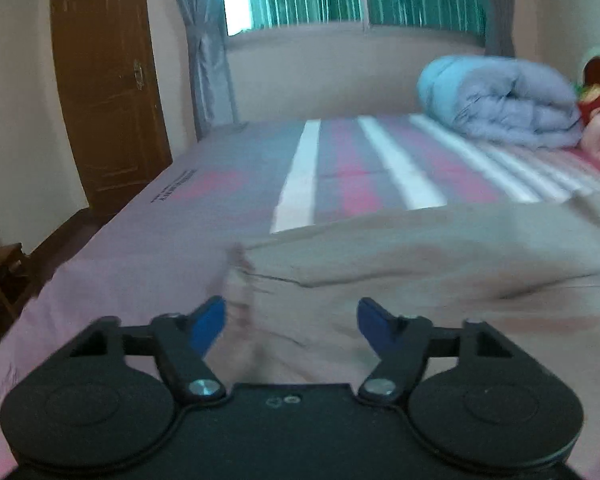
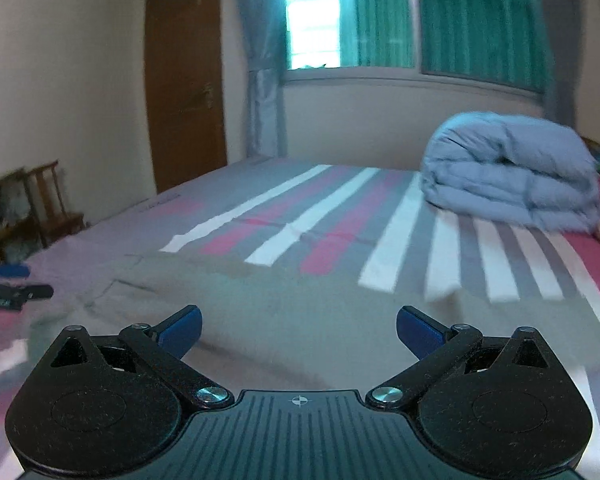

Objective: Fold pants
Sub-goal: 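Lower both grippers toward the edge of the grey sweatpants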

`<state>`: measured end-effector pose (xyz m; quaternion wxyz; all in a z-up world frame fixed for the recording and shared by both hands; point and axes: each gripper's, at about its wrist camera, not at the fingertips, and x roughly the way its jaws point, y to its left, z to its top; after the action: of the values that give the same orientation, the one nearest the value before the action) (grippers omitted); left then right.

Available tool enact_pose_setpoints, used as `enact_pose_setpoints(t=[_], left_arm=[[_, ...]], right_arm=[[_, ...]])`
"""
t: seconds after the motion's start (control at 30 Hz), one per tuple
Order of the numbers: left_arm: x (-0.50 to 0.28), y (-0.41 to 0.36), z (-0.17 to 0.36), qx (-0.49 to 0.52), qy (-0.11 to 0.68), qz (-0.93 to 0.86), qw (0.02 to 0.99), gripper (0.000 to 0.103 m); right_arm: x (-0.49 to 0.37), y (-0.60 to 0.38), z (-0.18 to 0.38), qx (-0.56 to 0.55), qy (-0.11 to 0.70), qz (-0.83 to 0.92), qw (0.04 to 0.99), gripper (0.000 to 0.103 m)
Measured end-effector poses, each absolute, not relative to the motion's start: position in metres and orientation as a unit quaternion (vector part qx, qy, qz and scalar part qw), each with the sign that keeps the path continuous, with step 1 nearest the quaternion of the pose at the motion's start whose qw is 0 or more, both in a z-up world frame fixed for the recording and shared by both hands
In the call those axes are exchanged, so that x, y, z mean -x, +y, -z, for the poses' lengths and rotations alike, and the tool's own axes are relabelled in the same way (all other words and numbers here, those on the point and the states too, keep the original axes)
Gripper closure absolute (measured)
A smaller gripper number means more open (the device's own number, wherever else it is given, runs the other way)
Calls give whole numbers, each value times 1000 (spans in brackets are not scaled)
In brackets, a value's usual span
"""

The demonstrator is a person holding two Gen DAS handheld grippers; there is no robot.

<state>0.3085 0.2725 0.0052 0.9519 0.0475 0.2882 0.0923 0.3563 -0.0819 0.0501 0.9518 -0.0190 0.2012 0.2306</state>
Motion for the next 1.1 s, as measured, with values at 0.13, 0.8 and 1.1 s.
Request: enact_pose_setpoints(t=[0.13,0.8,1.1], left_arm=[[-370,314,9,-40,321,-80,943,40],[-499,381,67,15,412,1,911,31],[-519,389,71,26,418,62,906,39]], right_arm=[[-430,-48,-34,61,220,-248,941,26],[-623,-22,64,149,321,-302,885,44],[-637,-34,75,125,347,-339,865,40]])
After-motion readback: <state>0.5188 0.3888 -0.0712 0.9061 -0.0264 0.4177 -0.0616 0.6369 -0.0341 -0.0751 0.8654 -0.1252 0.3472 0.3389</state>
